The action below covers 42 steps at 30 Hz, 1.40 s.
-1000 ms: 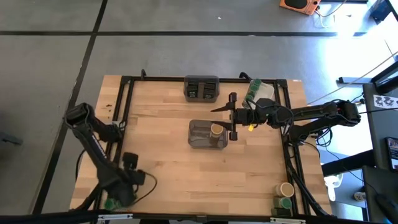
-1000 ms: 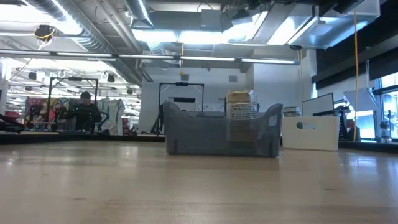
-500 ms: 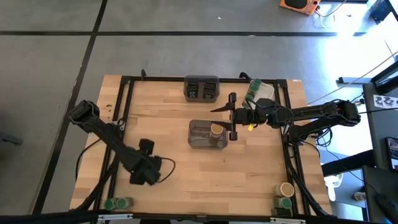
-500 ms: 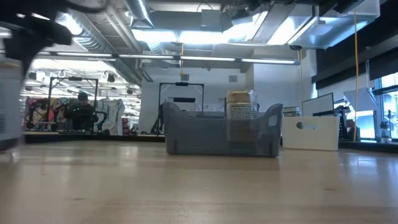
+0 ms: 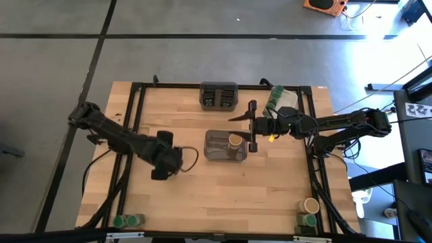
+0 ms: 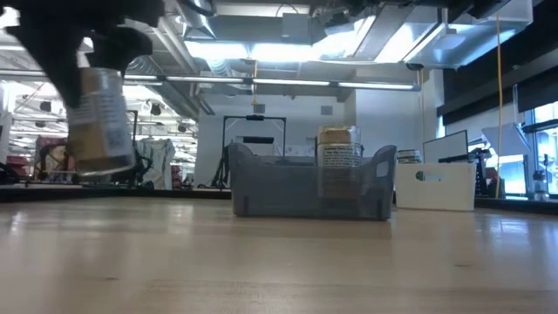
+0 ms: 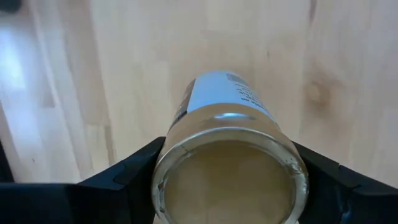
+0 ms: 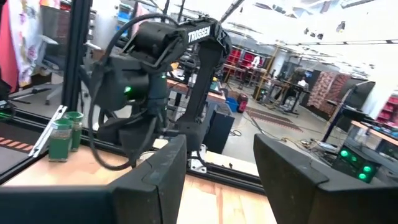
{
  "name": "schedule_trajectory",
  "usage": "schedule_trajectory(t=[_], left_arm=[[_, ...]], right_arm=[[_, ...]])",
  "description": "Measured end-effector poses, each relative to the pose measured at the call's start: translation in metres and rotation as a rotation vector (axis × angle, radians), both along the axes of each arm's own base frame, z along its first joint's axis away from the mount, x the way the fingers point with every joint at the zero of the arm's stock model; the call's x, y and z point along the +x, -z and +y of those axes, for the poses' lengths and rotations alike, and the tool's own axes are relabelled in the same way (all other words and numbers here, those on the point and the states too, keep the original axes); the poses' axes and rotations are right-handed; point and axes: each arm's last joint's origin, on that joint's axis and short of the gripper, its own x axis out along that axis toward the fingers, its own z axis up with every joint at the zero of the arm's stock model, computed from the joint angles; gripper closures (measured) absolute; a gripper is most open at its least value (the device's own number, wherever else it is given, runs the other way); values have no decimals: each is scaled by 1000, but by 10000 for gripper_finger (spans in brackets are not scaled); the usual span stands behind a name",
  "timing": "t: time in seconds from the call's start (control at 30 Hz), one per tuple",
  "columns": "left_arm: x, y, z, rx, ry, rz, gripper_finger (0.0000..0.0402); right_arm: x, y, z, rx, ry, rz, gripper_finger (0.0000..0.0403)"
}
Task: Sort spices by type
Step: Put the golden seasoning bottle into the bottom black bin
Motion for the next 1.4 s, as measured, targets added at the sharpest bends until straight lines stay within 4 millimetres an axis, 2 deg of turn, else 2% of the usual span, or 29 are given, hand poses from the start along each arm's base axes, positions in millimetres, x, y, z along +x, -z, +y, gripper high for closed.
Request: schedule_trajectory(t=[0.3, 0.47, 0.67, 0.87, 1.23, 1.4], left_arm=[[-5, -27, 29, -39, -118, -114, 133], [2, -38, 39, -56, -140, -186, 133], [22, -43, 46, -95, -145, -372, 133], [42, -45, 57, -111, -170, -486, 133], [106, -37, 77, -80, -133, -402, 133], [128, -17, 85, -120, -75, -333, 131]], right_arm=[[0, 2, -2, 8, 74, 23, 217], [0, 2, -2, 9, 82, 25, 217], [0, 2, -2, 9, 82, 26, 217], [0, 5, -2, 34, 80, 50, 217], [0, 5, -3, 40, 113, 52, 217], [0, 6, -4, 39, 115, 66, 217]])
